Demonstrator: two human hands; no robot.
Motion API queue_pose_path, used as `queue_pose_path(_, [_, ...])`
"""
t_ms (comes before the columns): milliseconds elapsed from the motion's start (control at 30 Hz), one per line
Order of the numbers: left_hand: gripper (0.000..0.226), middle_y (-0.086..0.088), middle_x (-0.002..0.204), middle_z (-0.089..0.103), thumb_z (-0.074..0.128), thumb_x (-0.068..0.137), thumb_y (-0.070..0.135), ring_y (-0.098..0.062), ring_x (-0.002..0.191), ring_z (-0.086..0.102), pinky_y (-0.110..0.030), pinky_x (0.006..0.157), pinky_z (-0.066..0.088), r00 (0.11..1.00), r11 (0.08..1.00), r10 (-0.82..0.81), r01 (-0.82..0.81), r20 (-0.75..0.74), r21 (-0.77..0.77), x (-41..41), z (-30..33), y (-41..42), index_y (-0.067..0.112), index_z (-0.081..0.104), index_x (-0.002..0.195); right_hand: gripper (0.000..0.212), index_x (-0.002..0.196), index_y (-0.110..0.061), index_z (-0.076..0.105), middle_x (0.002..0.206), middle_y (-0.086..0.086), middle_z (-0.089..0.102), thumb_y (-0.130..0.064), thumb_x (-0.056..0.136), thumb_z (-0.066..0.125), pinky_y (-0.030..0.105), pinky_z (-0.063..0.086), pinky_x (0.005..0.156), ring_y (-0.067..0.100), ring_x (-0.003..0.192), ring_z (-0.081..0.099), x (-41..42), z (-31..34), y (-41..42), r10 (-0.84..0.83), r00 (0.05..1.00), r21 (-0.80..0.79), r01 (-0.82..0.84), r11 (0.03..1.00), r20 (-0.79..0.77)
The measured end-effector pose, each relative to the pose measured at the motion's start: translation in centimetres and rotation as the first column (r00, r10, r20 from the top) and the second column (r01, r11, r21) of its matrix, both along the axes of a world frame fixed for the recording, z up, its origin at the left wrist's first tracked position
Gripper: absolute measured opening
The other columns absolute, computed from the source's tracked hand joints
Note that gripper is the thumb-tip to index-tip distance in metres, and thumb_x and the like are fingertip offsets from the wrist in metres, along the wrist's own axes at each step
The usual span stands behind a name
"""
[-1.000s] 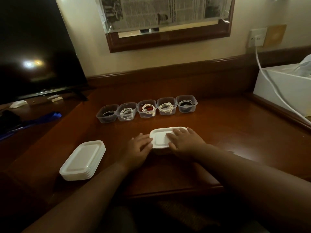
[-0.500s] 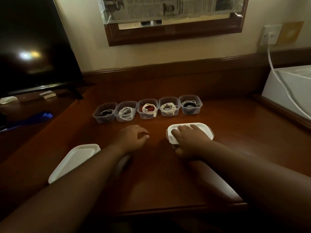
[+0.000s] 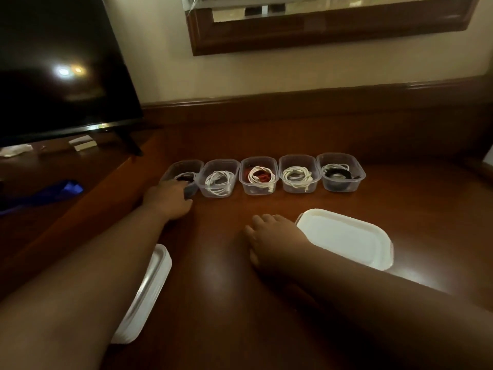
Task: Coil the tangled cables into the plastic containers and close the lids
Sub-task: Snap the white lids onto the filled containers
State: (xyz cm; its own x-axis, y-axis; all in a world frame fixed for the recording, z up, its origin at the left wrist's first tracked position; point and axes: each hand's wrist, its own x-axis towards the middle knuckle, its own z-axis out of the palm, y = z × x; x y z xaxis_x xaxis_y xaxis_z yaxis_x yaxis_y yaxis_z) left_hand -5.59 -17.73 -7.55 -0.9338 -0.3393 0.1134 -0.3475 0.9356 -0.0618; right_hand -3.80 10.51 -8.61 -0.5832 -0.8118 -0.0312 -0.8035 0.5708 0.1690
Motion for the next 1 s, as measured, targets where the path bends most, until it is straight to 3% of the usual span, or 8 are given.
queue_pose_path(133, [0.047,-0.006,0.137,0.054,0.054,0.093,0.042,-0.028,0.121,0.054,-0.04,0.091,0.047,0.999,0.995,-0.033,0.03,-0.028,-0.094,-0.3,-0.2,-0.4,0.025,0.05,0.137,0.045,0.138,-0.02,0.043,0.126,0.008,0.053,-0.044,0.1,0.044,0.033,0.039,0.076,0.025,0.108,0.055,-1.6,0.4,0.5,-0.054,0.998,0.044,0.052,0.998,0.044])
queue_pose_path(300, [0.03,-0.005,0.121,0.063,0.053,0.093,0.032,-0.028,0.108,0.059,-0.036,0.079,0.047,0.997,0.988,-0.064,0.056,-0.054,-0.142,0.4,0.2,0.4,0.024,0.063,0.12,0.04,0.132,-0.022,0.046,0.116,0.005,0.055,-0.046,0.1,0.042,0.031,0.043,0.07,0.018,0.091,0.05,-3.9,0.8,2.8,-0.047,0.999,0.153,0.043,0.987,0.024])
queue_pose_path(500, [0.026,-0.007,0.113,0.067,0.054,0.094,0.025,-0.027,0.1,0.062,-0.031,0.072,0.043,0.993,0.994,-0.107,0.106,-0.049,-0.015,2.7,0.6,3.1,0.023,0.067,0.116,0.04,0.132,-0.021,0.046,0.115,0.006,0.056,-0.043,0.099,0.045,0.032,0.039,0.072,0.021,0.096,0.055,-3.6,1.2,4.6,-0.089,0.996,0.245,0.088,0.965,-0.01])
queue_pose_path(633, [0.013,-0.002,0.085,0.067,0.059,0.09,0.027,-0.022,0.078,0.061,-0.028,0.06,0.037,0.984,0.98,-0.166,0.172,-0.071,0.097,4.9,0.8,6.5,0.023,0.063,0.079,0.039,0.132,-0.017,0.047,0.114,0.007,0.057,-0.039,0.1,0.048,0.032,0.041,0.073,0.02,0.088,0.05,-1.4,1.4,4.3,-0.12,0.992,0.238,0.109,0.965,0.033])
queue_pose_path(700, [0.004,0.004,0.088,0.066,0.064,0.088,0.031,-0.018,0.08,0.061,-0.027,0.06,0.037,0.982,0.963,-0.158,0.177,-0.103,0.204,6.0,0.9,8.4,0.027,0.065,0.088,0.041,0.135,-0.017,0.046,0.117,0.006,0.056,-0.039,0.1,0.049,0.032,0.047,0.075,0.019,0.092,0.053,-0.3,1.4,4.3,-0.182,0.977,0.162,0.163,0.973,0.114])
queue_pose_path(800, [0.039,0.0,0.105,0.067,0.062,0.091,0.032,-0.014,0.083,0.06,-0.024,0.061,0.038,0.976,0.885,-0.167,0.211,-0.141,0.415,7.6,1.3,11.7,0.028,0.057,0.129,0.062,0.148,-0.02,0.033,0.139,0.006,0.051,-0.046,0.096,0.056,0.038,0.05,0.093,0.024,0.119,0.054,1.1,1.1,4.8,-0.276,0.9,-0.036,0.305,0.952,0.338])
queue_pose_path(933, [0.036,0.007,0.082,0.064,0.054,0.094,0.026,-0.01,0.07,0.059,-0.023,0.058,0.04,0.97,0.723,-0.175,0.244,-0.171,0.647,9.3,1.5,16.5,0.026,0.053,0.129,0.102,0.157,-0.025,0.006,0.161,0.006,0.027,-0.049,0.084,0.072,0.041,0.036,0.114,0.026,0.144,0.034,2.9,-0.1,6.2,-0.223,0.71,-0.247,0.494,0.834,0.668])
queue_pose_path(1000, [0.036,0.002,0.088,0.066,0.053,0.095,0.023,-0.014,0.076,0.063,-0.026,0.064,0.049,0.972,0.604,-0.179,0.229,-0.15,0.764,9.8,1.3,18.6,0.025,0.052,0.13,0.115,0.158,-0.025,0.0,0.164,0.004,0.021,-0.045,0.078,0.08,0.04,0.03,0.117,0.024,0.147,0.027,3.6,-0.6,7.0,-0.138,0.633,-0.31,0.543,0.78,0.762])
